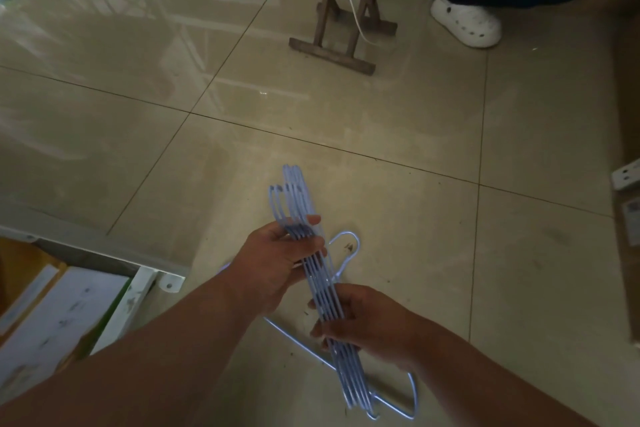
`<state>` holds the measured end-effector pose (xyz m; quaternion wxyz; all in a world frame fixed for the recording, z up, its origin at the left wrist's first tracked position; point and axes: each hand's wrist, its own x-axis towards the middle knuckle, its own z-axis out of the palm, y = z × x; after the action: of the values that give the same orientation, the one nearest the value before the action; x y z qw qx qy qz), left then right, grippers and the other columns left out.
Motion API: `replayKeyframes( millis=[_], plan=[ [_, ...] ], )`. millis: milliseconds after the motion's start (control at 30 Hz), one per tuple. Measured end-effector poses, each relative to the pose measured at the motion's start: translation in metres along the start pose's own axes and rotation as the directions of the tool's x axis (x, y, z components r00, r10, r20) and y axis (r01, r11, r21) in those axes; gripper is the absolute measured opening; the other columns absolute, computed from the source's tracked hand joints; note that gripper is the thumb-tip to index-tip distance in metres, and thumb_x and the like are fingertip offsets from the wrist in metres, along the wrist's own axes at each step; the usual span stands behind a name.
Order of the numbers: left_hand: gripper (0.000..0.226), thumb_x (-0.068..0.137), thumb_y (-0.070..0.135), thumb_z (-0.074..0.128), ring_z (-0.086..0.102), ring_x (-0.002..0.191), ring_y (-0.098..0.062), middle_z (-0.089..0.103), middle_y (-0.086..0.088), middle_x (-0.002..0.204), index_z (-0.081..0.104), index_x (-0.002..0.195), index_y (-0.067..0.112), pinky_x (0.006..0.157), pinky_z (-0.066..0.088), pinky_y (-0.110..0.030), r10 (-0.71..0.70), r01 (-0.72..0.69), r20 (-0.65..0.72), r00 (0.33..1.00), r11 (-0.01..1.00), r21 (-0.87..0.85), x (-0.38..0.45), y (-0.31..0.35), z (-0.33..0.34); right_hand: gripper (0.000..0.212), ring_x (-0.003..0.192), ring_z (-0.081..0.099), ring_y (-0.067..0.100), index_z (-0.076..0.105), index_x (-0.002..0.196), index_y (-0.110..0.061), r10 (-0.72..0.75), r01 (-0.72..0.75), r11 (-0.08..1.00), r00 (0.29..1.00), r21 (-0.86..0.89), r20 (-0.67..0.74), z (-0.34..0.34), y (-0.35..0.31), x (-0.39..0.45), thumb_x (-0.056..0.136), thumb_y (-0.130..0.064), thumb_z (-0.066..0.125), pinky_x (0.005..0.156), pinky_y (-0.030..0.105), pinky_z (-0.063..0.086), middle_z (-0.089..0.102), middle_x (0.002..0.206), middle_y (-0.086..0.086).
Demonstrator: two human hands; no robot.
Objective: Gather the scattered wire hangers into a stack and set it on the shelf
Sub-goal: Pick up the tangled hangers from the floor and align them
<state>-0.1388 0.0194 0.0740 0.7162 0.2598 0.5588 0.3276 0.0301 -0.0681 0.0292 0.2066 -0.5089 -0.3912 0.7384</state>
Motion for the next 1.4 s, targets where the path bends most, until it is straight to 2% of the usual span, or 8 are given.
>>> replayKeyframes(
  millis=[167, 267, 400, 800, 1000, 1100, 1233, 1400],
  plan=[
    [0.017, 0.087, -0.004, 0.073, 0.072, 0.078, -0.028, 0.071, -0.015, 0.081, 0.078, 0.097, 0.009, 0.073, 0.063, -0.041, 0.01, -0.007, -0.022, 1.0, 0.995, 0.099, -0.003, -0.004, 0.004, 0.045, 0.06, 0.065, 0.017, 0.072, 0.087, -0.01, 0.033, -0.023, 0.998, 0.987, 0.063, -0.158, -0.009, 0.006, 0.007, 0.092, -0.053, 0.06, 0.055, 0.027, 0.05, 0.071, 0.076, 0.011],
    [0.017, 0.087, -0.003, 0.073, 0.072, 0.077, -0.029, 0.07, -0.017, 0.082, 0.077, 0.099, 0.008, 0.07, 0.061, -0.038, 0.011, -0.01, -0.01, 1.0, 0.995, 0.095, -0.004, -0.001, 0.001, 0.052, 0.065, 0.063, 0.015, 0.069, 0.081, -0.017, -0.228, -0.084, 0.827, 0.853, -0.556, -0.469, -0.039, 0.057, 0.013, 0.081, -0.067, 0.055, 0.068, 0.032, 0.052, 0.069, 0.072, -0.002],
    [0.017, 0.085, -0.002, 0.076, 0.072, 0.072, -0.026, 0.071, -0.013, 0.079, 0.076, 0.096, 0.011, 0.066, 0.06, -0.035, 0.025, -0.023, -0.012, 1.0, 0.992, 0.122, -0.006, 0.003, -0.004, 0.035, 0.086, 0.076, 0.027, 0.075, 0.105, -0.016, -0.225, -0.211, 0.512, 0.903, -0.833, -0.367, -0.05, 0.124, 0.008, 0.079, -0.037, 0.065, 0.078, 0.032, 0.06, 0.077, 0.094, 0.005],
    [0.018, 0.084, -0.005, 0.074, 0.056, 0.051, -0.026, 0.059, -0.012, 0.058, 0.068, 0.074, 0.008, 0.054, 0.05, -0.032, 0.107, -0.104, -0.01, 0.994, 0.98, 0.172, -0.006, 0.011, -0.015, 0.034, 0.107, 0.069, 0.027, 0.058, 0.11, -0.013, 0.012, -0.512, 0.565, 0.789, -0.647, -0.614, -0.038, 0.098, 0.02, 0.078, -0.023, 0.064, 0.09, 0.033, 0.052, 0.071, 0.106, 0.007],
    [0.014, 0.085, -0.002, 0.076, 0.068, 0.056, -0.026, 0.064, -0.017, 0.067, 0.066, 0.079, 0.006, 0.055, 0.056, -0.033, 0.162, -0.146, -0.088, 0.983, 0.975, 0.169, -0.004, 0.011, -0.017, 0.038, 0.055, 0.069, 0.033, 0.062, 0.077, -0.006, 0.013, -0.488, 0.595, 0.8, -0.639, -0.599, -0.03, 0.122, 0.022, 0.057, -0.028, 0.085, 0.049, 0.034, 0.055, 0.064, 0.058, 0.009],
    [0.012, 0.086, -0.005, 0.075, 0.067, 0.055, -0.025, 0.064, -0.015, 0.064, 0.066, 0.085, 0.004, 0.056, 0.057, -0.034, 0.209, -0.188, -0.146, 0.967, 0.971, 0.144, -0.001, 0.01, -0.018, 0.029, 0.07, 0.074, 0.036, 0.055, 0.079, -0.011, -0.01, -0.526, 0.568, 0.765, -0.633, -0.644, -0.024, 0.1, 0.018, 0.066, -0.011, 0.081, 0.059, 0.035, 0.058, 0.07, 0.073, 0.014],
    [0.012, 0.083, -0.006, 0.077, 0.072, 0.066, -0.033, 0.072, -0.022, 0.077, 0.073, 0.092, 0.002, 0.067, 0.06, -0.039, 0.185, -0.17, -0.165, 0.969, 0.98, 0.105, 0.0, 0.012, -0.023, 0.032, 0.099, 0.072, 0.029, 0.041, 0.073, -0.02, 0.12, -0.574, 0.697, 0.684, -0.429, -0.72, -0.033, 0.091, 0.008, 0.081, -0.025, 0.072, 0.076, 0.031, 0.053, 0.067, 0.089, 0.005],
    [0.021, 0.085, -0.006, 0.074, 0.074, 0.079, -0.038, 0.074, -0.028, 0.088, 0.072, 0.106, -0.002, 0.082, 0.062, -0.052, 0.05, -0.043, -0.076, 0.996, 0.995, 0.091, -0.008, 0.009, -0.022, 0.027, 0.085, 0.069, 0.026, 0.055, 0.073, -0.016, 0.24, -0.603, 0.73, 0.666, -0.321, -0.706, -0.047, 0.083, -0.003, 0.081, -0.035, 0.072, 0.074, 0.027, 0.05, 0.064, 0.075, 0.004]
  ],
)
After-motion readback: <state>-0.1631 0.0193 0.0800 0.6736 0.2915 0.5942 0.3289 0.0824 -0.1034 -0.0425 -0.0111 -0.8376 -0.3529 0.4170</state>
